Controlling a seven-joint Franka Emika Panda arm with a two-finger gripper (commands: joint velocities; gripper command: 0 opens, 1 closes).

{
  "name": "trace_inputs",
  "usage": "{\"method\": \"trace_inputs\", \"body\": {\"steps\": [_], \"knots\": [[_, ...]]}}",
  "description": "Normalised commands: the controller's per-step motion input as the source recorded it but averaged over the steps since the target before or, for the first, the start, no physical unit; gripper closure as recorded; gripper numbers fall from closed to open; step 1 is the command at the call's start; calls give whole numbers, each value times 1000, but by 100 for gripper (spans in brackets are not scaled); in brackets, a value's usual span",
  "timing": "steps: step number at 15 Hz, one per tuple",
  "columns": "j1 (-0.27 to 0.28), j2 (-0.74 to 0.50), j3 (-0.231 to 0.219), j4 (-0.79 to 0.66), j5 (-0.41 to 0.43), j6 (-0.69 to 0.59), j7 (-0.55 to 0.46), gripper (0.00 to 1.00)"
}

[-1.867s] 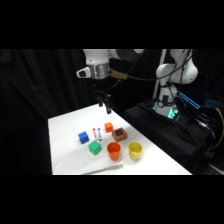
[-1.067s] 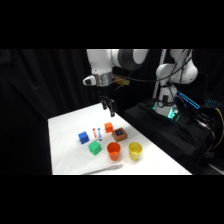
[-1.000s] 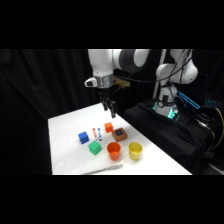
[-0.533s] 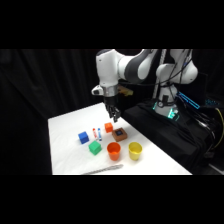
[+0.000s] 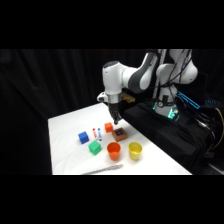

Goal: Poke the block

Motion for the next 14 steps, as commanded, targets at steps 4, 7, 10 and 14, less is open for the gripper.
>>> {"method": "trace_inputs", "body": {"steps": [4,7,10,14], "knots": [[-22,135,-3,-80,25,299,-4,99],[-32,172,8,-48,60,311,-44,99],[-51,162,21,-29,96,289,-78,100],[-71,161,49,-4,132,245,-112,100]]}}
